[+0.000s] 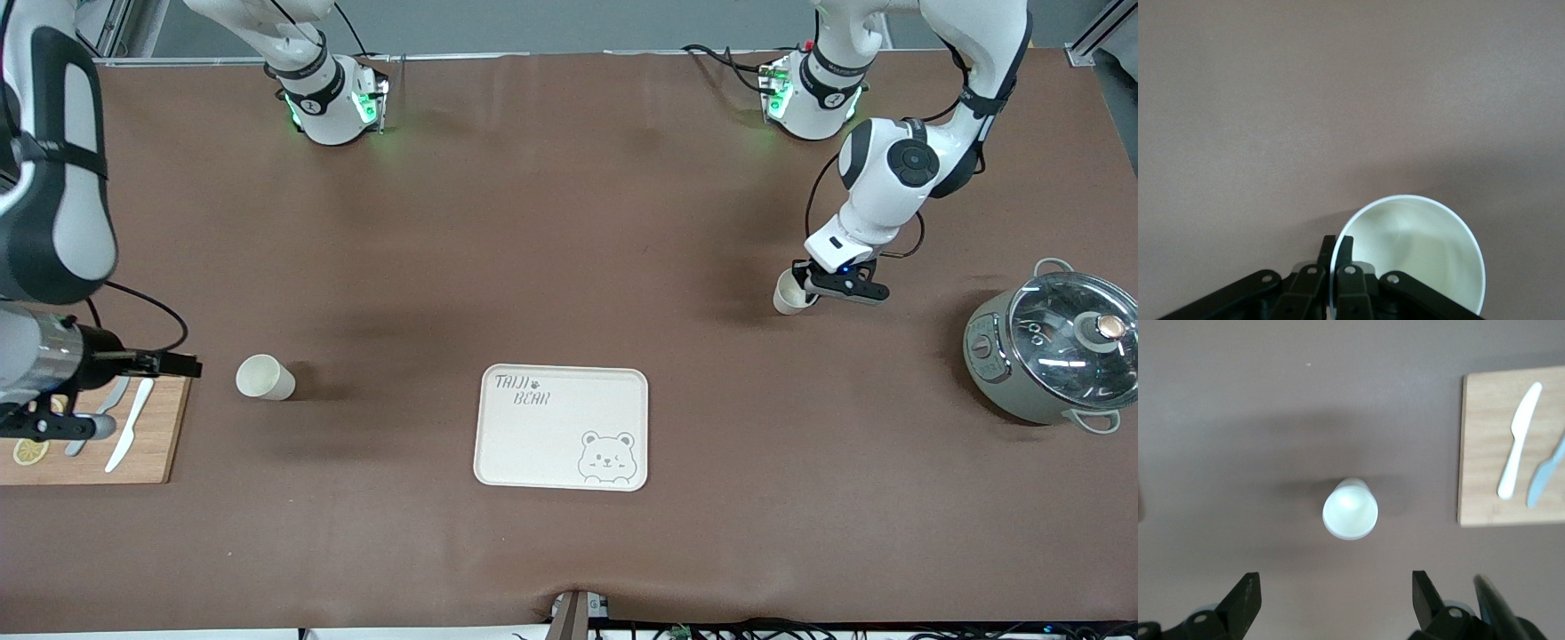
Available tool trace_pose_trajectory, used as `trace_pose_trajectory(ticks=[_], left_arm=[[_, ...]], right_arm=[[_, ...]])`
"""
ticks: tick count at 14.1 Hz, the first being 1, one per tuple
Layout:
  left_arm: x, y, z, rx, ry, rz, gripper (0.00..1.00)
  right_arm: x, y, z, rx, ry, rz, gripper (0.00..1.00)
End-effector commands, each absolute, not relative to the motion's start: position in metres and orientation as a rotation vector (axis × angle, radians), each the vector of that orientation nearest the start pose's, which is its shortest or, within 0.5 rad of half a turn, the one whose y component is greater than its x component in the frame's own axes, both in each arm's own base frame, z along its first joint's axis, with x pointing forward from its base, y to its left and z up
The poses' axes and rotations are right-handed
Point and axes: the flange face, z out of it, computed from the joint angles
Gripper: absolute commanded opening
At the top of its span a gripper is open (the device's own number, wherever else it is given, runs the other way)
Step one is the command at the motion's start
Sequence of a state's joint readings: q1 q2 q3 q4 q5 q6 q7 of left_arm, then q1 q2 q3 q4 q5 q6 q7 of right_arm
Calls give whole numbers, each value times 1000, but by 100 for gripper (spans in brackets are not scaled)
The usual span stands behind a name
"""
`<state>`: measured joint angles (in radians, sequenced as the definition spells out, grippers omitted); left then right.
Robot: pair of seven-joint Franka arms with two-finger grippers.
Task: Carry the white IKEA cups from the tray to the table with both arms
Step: 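Open the right gripper and withdraw while the left gripper lowers its cup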
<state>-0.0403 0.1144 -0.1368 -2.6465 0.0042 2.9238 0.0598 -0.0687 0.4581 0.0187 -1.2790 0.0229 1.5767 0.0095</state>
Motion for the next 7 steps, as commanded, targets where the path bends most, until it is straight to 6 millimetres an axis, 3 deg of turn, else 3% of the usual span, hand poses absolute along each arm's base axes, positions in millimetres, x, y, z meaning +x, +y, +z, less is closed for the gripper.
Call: trace_pose_trajectory(ticks=[1, 2, 5, 7], left_arm=[[433, -84, 221, -3145, 378, -267, 0], [434, -85, 221, -3145, 383, -269, 0], [432, -95, 223, -3167, 354, -273, 0], [432, -101, 224, -3180, 342, -279, 1]], right_arm=[[647, -9, 544, -3112, 173, 217, 100], [635, 1, 561, -3117, 168, 236, 100], [597, 7, 615, -3120, 129, 210, 100], [575, 10, 635, -3115, 124, 186, 100]])
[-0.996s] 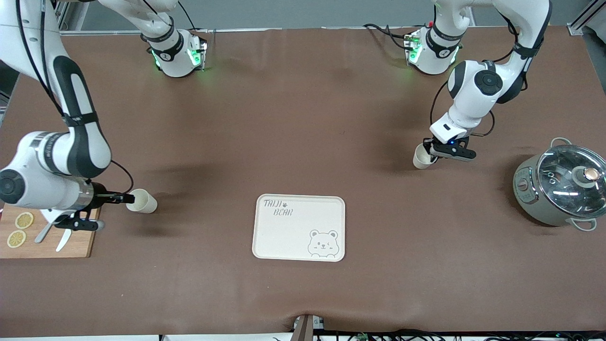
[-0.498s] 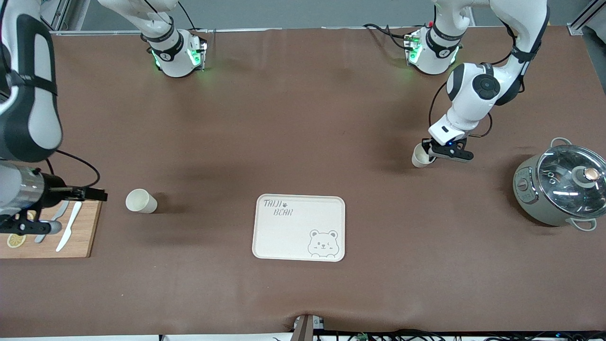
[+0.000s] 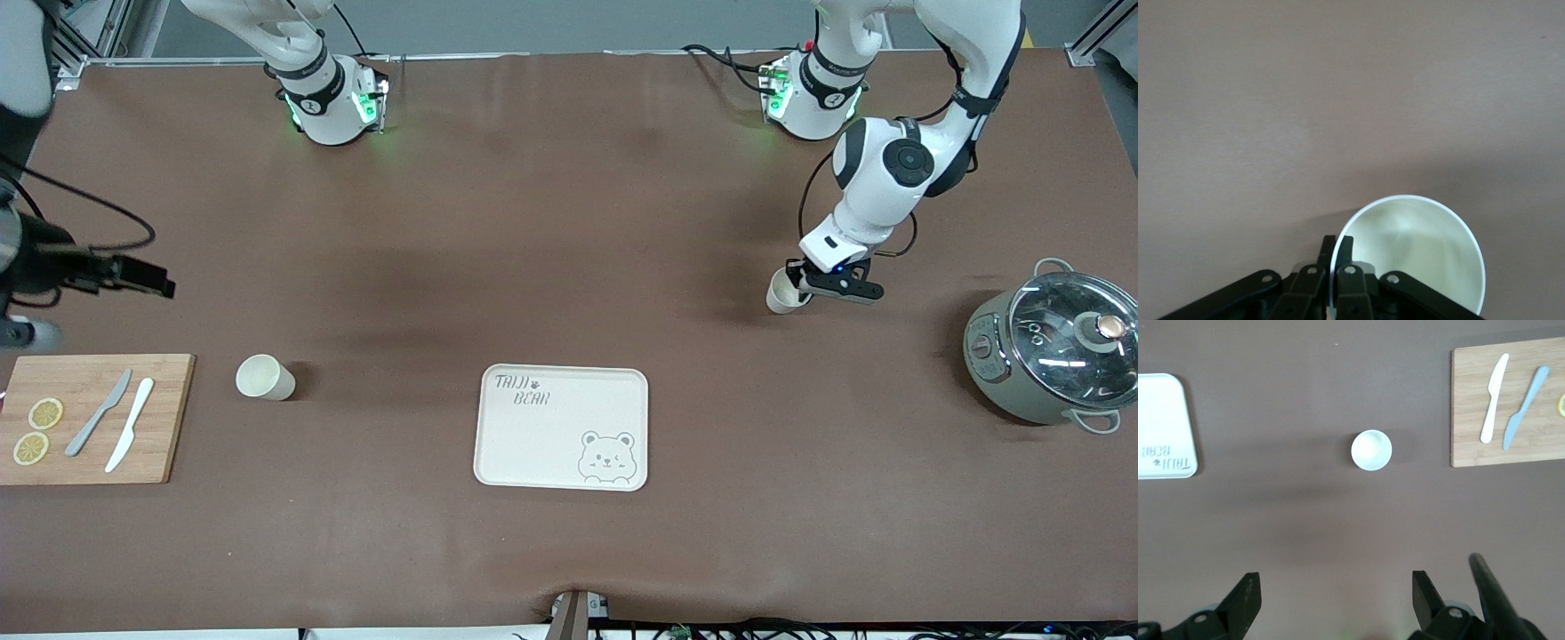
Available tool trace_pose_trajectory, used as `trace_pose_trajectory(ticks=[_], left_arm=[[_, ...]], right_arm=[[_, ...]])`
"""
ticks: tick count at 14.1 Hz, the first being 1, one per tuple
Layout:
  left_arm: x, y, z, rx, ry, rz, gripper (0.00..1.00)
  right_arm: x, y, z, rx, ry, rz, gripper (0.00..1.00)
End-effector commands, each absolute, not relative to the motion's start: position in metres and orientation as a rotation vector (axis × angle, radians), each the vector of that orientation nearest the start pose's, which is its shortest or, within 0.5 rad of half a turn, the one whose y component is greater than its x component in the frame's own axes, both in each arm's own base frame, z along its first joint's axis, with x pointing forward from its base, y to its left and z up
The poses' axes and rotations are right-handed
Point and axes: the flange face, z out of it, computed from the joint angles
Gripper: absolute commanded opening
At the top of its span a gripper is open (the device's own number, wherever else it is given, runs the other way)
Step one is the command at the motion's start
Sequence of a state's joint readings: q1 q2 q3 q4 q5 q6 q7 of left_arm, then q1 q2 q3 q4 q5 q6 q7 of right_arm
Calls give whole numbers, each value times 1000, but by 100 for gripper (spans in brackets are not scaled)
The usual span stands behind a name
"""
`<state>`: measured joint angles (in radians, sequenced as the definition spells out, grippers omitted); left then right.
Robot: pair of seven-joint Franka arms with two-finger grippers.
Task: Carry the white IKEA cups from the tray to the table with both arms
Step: 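Open the right gripper and withdraw while the left gripper lowers its cup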
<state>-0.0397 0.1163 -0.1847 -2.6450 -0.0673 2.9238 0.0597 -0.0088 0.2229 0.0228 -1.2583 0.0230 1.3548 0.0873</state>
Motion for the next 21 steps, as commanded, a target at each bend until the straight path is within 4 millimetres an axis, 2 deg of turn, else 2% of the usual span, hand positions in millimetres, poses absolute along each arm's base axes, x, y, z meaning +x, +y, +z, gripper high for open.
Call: trace_pose_trajectory(ticks=[1, 2, 4, 6, 7, 11, 15, 18, 20, 21], left_arm=[[433, -103, 225, -3181, 349, -284, 56], [433, -106, 226, -3181, 359, -286, 77], [434, -106, 228, -3180, 359, -294, 78], [437, -107, 232, -3179, 359, -313, 82], [439, -108, 233, -3180, 357, -316, 85], [447, -109, 245, -3187, 340, -310, 86], [452, -113, 284, -3186, 363, -185, 92], [457, -117, 318, -3185, 380, -93, 92], [460, -119, 334, -3185, 390, -21, 100], [462, -120, 341, -3184, 395, -8, 100]], right_arm=[[561, 11, 642, -3112, 121, 172, 100], [549, 12, 651, -3114, 118, 148, 100], [527, 8, 671, -3117, 82, 112, 100], [516, 5, 676, -3120, -12, 98, 100], [514, 5, 672, -3125, -23, 113, 100], [515, 6, 666, -3125, -117, 122, 100], [518, 6, 666, -3127, -117, 100, 100], [518, 5, 665, -3126, -115, 105, 100], [518, 2, 666, -3126, -108, 105, 100], [518, 2, 666, -3126, -106, 110, 100]])
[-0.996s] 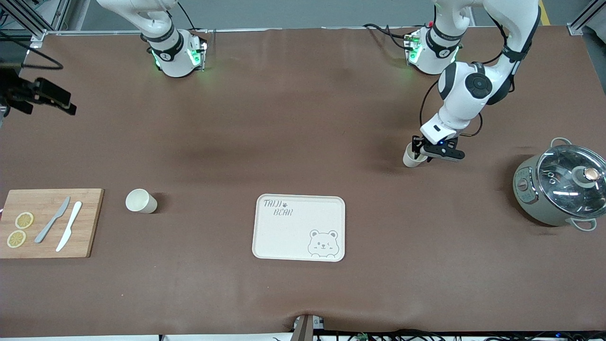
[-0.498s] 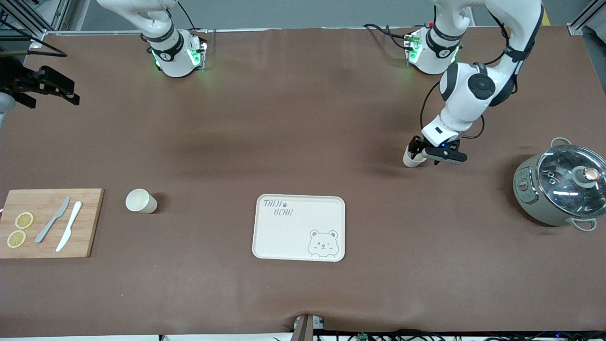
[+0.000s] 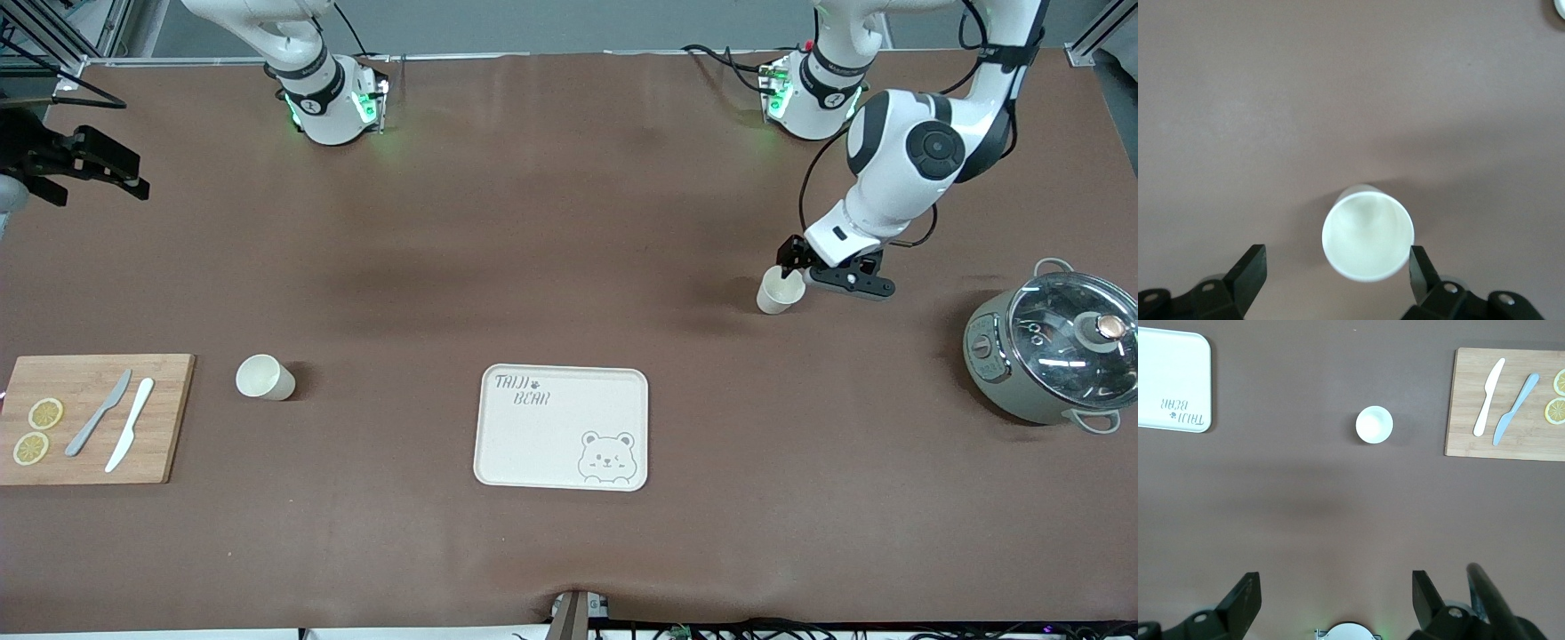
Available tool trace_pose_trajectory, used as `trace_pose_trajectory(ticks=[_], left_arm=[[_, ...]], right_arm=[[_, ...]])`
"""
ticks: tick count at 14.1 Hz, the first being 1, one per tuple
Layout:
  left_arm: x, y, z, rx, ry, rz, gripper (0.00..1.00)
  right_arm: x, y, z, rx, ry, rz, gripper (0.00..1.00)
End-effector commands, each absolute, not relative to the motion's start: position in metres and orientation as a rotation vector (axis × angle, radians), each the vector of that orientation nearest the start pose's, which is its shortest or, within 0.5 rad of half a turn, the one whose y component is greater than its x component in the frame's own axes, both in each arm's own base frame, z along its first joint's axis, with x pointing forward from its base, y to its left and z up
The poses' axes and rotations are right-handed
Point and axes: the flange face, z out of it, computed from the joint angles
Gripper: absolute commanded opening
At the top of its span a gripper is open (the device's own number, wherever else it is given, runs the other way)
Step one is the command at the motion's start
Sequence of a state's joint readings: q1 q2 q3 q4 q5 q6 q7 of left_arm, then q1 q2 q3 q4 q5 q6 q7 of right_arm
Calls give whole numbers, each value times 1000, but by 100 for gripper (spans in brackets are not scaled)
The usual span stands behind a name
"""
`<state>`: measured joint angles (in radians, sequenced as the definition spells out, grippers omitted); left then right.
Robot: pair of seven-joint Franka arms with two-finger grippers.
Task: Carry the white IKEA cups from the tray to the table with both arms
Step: 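Open the right gripper and withdraw while the left gripper lowers its cup, then release the cup with the left gripper and raise it toward the pot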
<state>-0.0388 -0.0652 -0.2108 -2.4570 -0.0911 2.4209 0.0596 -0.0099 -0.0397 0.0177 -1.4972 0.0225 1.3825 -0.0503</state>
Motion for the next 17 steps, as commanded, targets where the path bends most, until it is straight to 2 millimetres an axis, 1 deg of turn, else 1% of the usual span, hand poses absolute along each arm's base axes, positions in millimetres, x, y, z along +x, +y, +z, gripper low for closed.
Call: trace_pose_trajectory(ticks=[1, 4, 9, 10, 11, 12, 15, 17], left_arm=[[464, -121, 345, -3184, 397, 2, 100], [473, -122, 362, -3188, 395, 2, 100], [502, -128, 423, -3202, 374, 2, 100], [510, -118, 436, -3207, 347, 5, 100], [516, -114, 448, -3209, 339, 5, 100], [520, -114, 457, -3212, 338, 5, 100], [535, -116, 473, -3220, 341, 5, 100], [541, -115, 484, -3221, 324, 2, 100]], right_arm=[[518, 2, 665, -3126, -106, 112, 100], [518, 1, 666, -3126, -103, 107, 100], [518, -1, 666, -3126, -98, 105, 100], [518, -4, 666, -3126, -89, 107, 100], [518, -6, 666, -3126, -84, 110, 100], [518, -6, 666, -3126, -82, 110, 100], [517, -6, 666, -3126, -86, 114, 100], [518, -5, 666, -3125, -84, 110, 100]])
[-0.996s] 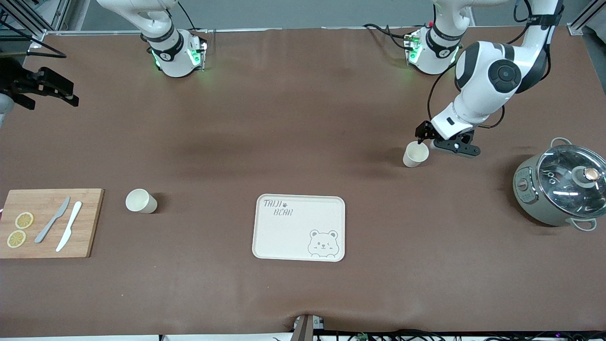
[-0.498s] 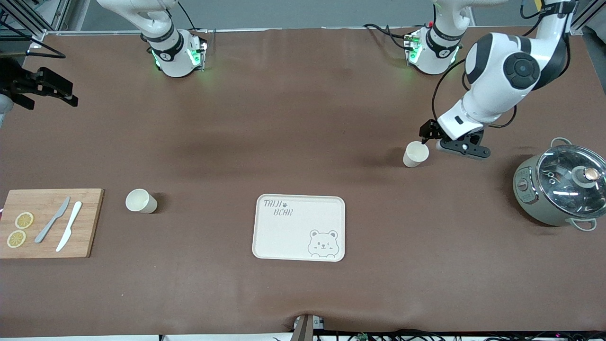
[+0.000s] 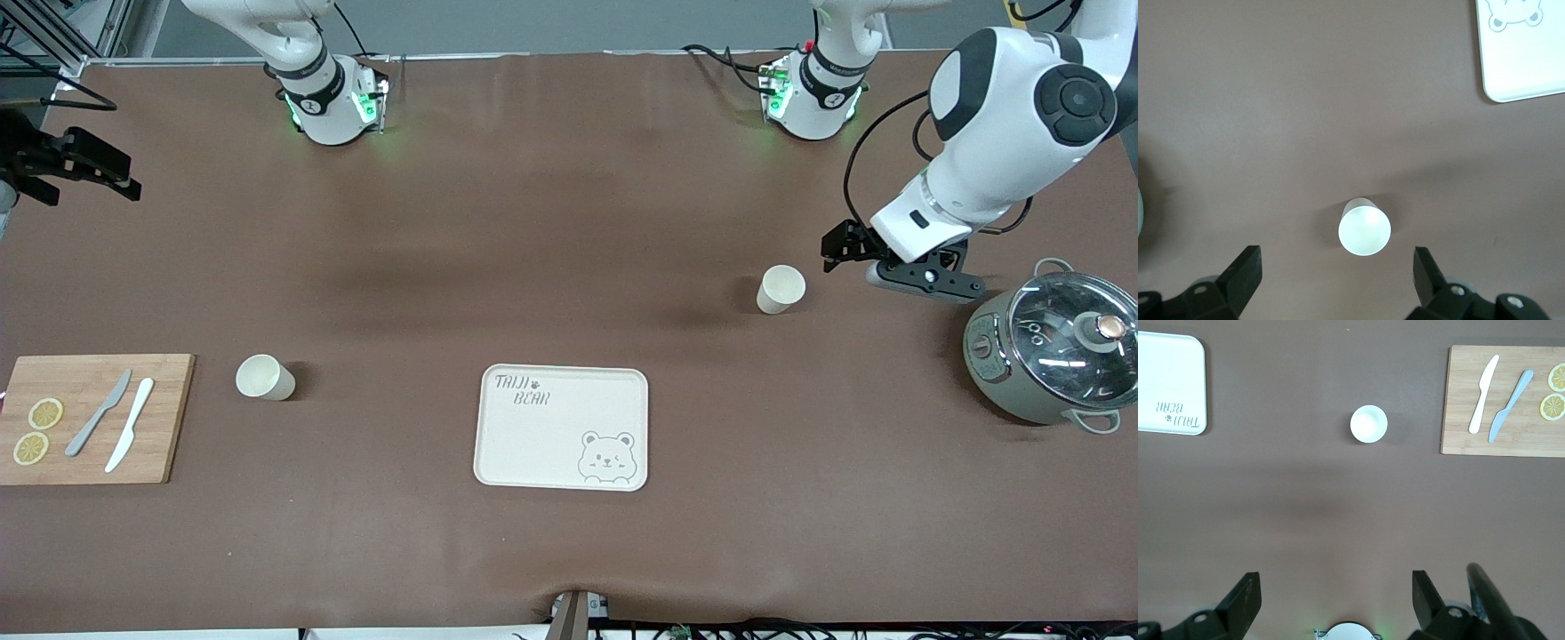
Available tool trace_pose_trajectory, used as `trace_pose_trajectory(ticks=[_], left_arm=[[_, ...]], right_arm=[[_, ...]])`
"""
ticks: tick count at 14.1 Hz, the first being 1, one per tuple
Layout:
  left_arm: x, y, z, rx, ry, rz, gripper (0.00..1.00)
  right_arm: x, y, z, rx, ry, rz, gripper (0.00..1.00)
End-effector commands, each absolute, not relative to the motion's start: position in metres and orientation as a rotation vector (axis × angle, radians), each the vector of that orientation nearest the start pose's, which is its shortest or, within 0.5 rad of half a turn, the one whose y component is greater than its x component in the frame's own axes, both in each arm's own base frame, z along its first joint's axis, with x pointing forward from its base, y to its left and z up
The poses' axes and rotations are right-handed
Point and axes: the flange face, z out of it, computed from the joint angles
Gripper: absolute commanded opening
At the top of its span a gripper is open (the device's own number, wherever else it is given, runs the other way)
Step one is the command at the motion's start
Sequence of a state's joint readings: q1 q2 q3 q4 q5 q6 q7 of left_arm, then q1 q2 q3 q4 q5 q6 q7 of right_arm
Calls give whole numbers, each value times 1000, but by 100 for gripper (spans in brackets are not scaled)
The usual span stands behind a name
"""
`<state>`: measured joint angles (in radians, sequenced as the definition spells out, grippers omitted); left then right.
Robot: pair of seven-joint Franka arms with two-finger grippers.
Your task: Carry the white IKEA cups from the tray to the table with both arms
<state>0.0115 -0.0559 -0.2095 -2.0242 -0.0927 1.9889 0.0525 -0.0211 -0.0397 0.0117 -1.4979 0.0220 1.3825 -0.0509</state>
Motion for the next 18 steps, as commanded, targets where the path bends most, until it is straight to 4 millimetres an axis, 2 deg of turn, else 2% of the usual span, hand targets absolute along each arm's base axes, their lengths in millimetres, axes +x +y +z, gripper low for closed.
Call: trace_pose_trajectory(ticks=[1, 7, 11, 13, 18], left_arm=[[544, -109, 489, -3223, 303, 2, 100], [549, -98, 496, -3117, 363, 19, 100], [559, -82, 513, -3042, 401, -30, 100], [566, -66, 527, -3044, 385, -12, 100], [569, -64, 541, -3064, 363, -18, 100]], right_arm=[[518, -5, 666, -3125, -87, 110, 100], [519, -2, 665, -3125, -96, 107, 100], [519, -4, 665, -3125, -91, 107, 100], [519, -3, 665, -3125, -94, 107, 100], [519, -3, 665, -3124, -94, 112, 100]])
